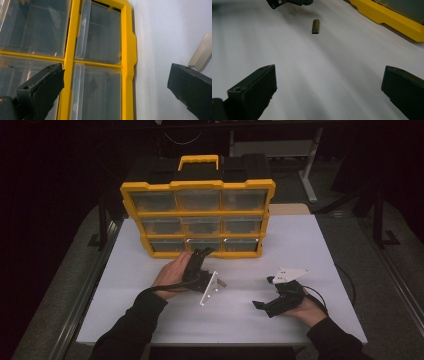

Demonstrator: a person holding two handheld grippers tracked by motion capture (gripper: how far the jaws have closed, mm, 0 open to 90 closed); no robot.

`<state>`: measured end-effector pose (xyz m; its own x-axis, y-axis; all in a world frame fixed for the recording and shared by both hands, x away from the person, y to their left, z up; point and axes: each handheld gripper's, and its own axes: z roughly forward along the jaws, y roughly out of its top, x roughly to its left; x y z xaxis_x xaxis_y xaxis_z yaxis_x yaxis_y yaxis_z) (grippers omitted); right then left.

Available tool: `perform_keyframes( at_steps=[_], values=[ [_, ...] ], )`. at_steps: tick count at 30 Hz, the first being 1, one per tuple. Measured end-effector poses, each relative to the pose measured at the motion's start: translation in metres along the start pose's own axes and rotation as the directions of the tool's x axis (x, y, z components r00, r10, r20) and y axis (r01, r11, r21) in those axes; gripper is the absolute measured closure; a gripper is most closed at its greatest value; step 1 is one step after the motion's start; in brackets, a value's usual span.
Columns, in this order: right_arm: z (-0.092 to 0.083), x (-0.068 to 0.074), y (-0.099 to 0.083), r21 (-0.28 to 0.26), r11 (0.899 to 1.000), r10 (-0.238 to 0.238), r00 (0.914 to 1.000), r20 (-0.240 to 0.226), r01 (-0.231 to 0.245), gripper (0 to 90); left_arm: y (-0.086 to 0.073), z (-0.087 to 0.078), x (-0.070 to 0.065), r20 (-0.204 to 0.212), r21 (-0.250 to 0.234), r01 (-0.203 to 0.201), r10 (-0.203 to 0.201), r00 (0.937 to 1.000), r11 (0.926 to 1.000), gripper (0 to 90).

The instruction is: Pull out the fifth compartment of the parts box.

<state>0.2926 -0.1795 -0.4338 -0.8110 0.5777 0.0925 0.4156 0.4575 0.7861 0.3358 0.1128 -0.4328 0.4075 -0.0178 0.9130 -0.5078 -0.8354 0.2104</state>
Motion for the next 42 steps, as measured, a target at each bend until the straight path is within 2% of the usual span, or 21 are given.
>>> perform_keyframes(
  at_steps=[12, 26, 42],
  values=[
    [0.0, 0.0001, 0.0, -0.001, 1.0, 0.0, 1.0, 0.001, 0.0, 0.0, 0.0009, -0.0004, -0.0026, -0.034, 0.008, -0.069, 0.07, 0.997, 0.9976, 0.3],
    [-0.0003, -0.0001, -0.0001, -0.001, 1.0, -0.003, 1.0, 0.001, 0.003, 0.0, 0.0026, -0.0007, -0.0061, -0.073, 0.021, -0.138, 0.14, 0.9875, 0.9901, 0.3],
    [0.0, 0.0001, -0.0001, 0.0, 1.0, 0.0, 1.0, 0.001, 0.0, 0.0, 0.0016, -0.0035, -0.0037, -0.116, 0.022, -0.168, 0.17, 0.9786, 0.9855, 0.3]
  ],
)
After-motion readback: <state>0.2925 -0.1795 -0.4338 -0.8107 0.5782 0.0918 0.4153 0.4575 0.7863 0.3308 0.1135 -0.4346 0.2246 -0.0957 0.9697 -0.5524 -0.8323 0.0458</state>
